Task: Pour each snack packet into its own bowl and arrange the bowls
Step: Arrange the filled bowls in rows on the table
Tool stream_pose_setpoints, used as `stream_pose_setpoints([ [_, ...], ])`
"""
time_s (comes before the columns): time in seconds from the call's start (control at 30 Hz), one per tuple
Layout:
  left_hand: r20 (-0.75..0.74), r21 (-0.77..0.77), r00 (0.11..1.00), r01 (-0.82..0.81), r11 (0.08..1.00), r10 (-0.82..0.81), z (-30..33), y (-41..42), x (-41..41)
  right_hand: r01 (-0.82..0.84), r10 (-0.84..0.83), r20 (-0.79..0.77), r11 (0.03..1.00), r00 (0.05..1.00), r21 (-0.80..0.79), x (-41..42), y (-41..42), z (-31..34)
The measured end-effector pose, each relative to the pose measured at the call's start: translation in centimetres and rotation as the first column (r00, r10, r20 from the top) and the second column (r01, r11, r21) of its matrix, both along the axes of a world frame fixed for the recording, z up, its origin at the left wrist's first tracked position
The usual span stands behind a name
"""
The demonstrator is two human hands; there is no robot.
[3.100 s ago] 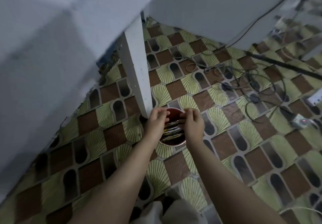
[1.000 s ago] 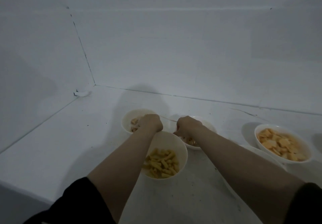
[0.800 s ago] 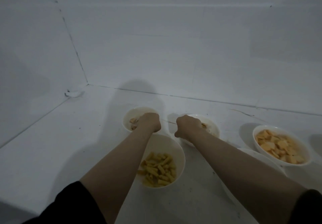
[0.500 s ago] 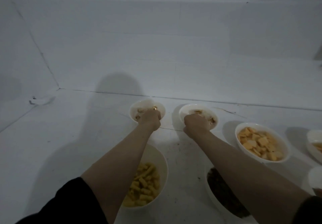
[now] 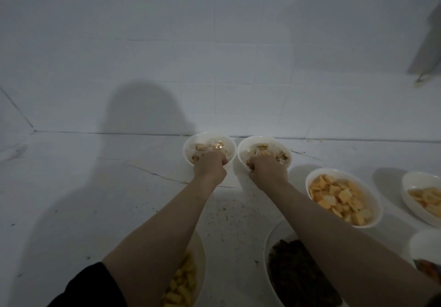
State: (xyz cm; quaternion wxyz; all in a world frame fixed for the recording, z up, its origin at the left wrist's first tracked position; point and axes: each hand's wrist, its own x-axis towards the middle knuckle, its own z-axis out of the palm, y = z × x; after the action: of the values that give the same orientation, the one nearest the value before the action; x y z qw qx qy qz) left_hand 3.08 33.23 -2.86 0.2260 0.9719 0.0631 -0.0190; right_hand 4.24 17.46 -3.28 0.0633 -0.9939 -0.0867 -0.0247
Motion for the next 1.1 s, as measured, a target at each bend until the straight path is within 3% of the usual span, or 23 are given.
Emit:
stream_pose_setpoints([
  [0.3, 0.012, 0.058, 1.000, 0.008, 0.998, -0.008, 0.3, -0.2, -1.0, 0.054, -0.050, -0.043, 0.993, 0.998, 0.102, -0.5, -0.4, 0.2],
  [0.43, 0.106, 0.081, 0.994, 0.015, 0.997, -0.024, 1.0, -1.1, -2.1, 0.057, -0.054, -0.020, 0.981, 0.998, 0.187, -1.2, -1.1, 1.0],
  [0.8, 0.254, -0.191, 0.962, 0.149, 0.970, -0.098, 4.8, -10.9, -8.9, 0.137, -0.178, 0.028, 0.840, 0.984, 0.525, -10.7, -9.8, 4.5],
  [1.1, 0.231, -0.318, 0.906, 0.414, 0.853, -0.354, 4.8, -23.9, -10.9, 0.216, -0.267, 0.033, 0.840, 0.963, 0.499, -14.3, -23.3, 6.2],
])
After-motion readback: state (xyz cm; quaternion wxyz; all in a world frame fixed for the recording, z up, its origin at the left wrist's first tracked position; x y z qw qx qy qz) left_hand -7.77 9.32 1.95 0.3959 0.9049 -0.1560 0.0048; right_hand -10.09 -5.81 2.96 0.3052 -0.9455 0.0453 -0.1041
